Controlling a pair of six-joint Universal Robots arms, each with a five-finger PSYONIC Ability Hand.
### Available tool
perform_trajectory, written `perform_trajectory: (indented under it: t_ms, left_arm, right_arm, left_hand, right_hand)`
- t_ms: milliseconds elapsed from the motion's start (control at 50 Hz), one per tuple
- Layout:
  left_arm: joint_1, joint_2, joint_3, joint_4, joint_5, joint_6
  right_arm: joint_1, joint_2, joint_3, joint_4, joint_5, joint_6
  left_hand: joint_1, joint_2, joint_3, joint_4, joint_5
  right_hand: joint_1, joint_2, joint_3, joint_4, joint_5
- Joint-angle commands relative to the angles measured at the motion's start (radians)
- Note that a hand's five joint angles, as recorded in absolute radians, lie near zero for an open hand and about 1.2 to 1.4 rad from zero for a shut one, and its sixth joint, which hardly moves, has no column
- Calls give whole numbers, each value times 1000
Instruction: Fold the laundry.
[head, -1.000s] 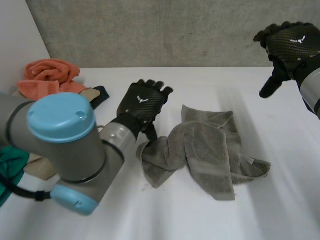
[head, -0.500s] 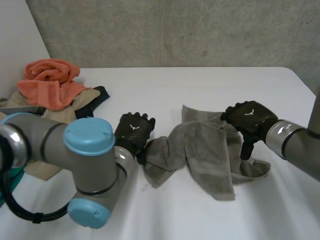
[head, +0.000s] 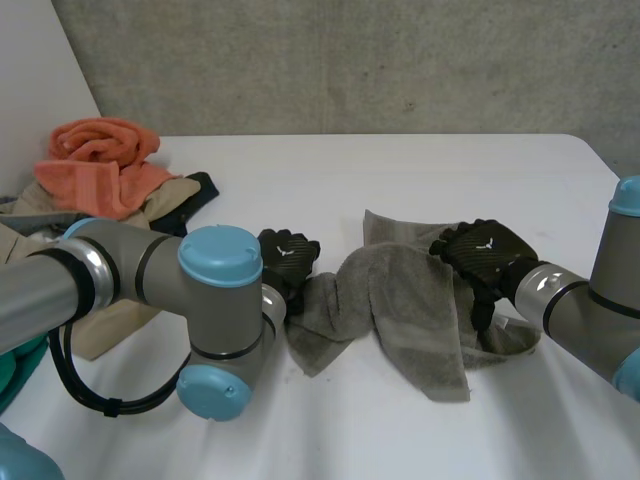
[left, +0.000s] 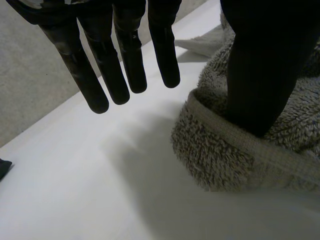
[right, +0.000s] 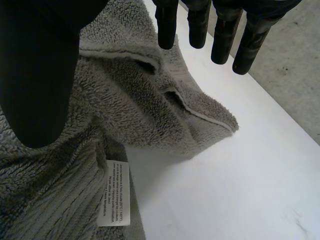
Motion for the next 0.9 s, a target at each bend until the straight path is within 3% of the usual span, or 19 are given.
perform_trajectory:
  t_ms: [20, 200, 260, 340, 360, 460, 560, 640, 740, 840, 900]
  left_arm:
    - [3, -21, 30, -44, -1, 0]
    - [6, -33, 47, -46, -4, 2]
    - [7, -50, 61, -50, -3, 5]
    - [9, -61, 67, -52, 0, 32]
    - [9, -62, 67, -52, 0, 40]
    - [14, -36, 88, -47, -15, 90]
    - [18, 56, 110, -40, -44, 95]
    - [24, 129, 113, -5, -46, 98]
    - [46, 205, 105, 49, -36, 107]
    - [47, 252, 102, 65, -35, 143]
    - [47, 268, 102, 68, -35, 169]
  right_arm:
    - [12, 7, 6, -19, -4, 1]
    - [36, 7, 14, -38, -4, 1]
    - [41, 10, 15, -42, -4, 1]
    - [45, 18, 17, -53, -4, 1]
    - [44, 19, 17, -55, -5, 0]
    - [44, 26, 10, -42, -4, -8]
    - [42, 12, 12, 2, -11, -14]
    - [41, 1, 10, 166, -51, -29]
    - [84, -40, 46, 465, -210, -115]
    - [133, -62, 41, 562, -355, -108]
    - [131, -124, -2, 562, -362, -10]
  left_hand:
    - [98, 97, 98, 98, 100]
    - [104, 103, 104, 104, 106]
    - [235, 234, 235, 235, 237]
    - [634, 633, 634, 634, 636]
    - [749, 747, 748, 748, 751]
    - [790, 789, 790, 790, 792]
    - [790, 789, 790, 790, 792]
    - [790, 789, 790, 790, 792]
    - [790, 789, 790, 790, 792]
    - [790, 789, 790, 790, 792]
    - [790, 789, 790, 790, 792]
  right_hand:
    - [50, 28, 39, 16, 9]
    - [94, 72, 83, 60, 53]
    - [126, 104, 115, 92, 85]
    - [393, 371, 382, 358, 351]
    - [550, 528, 539, 516, 509]
    - [1199, 1177, 1188, 1165, 1158]
    - [1199, 1177, 1189, 1165, 1158]
    - [1199, 1177, 1189, 1165, 1158]
    - [1199, 1177, 1189, 1165, 1158]
    - [1199, 1177, 1189, 1165, 1158]
    - [929, 907, 918, 895, 888]
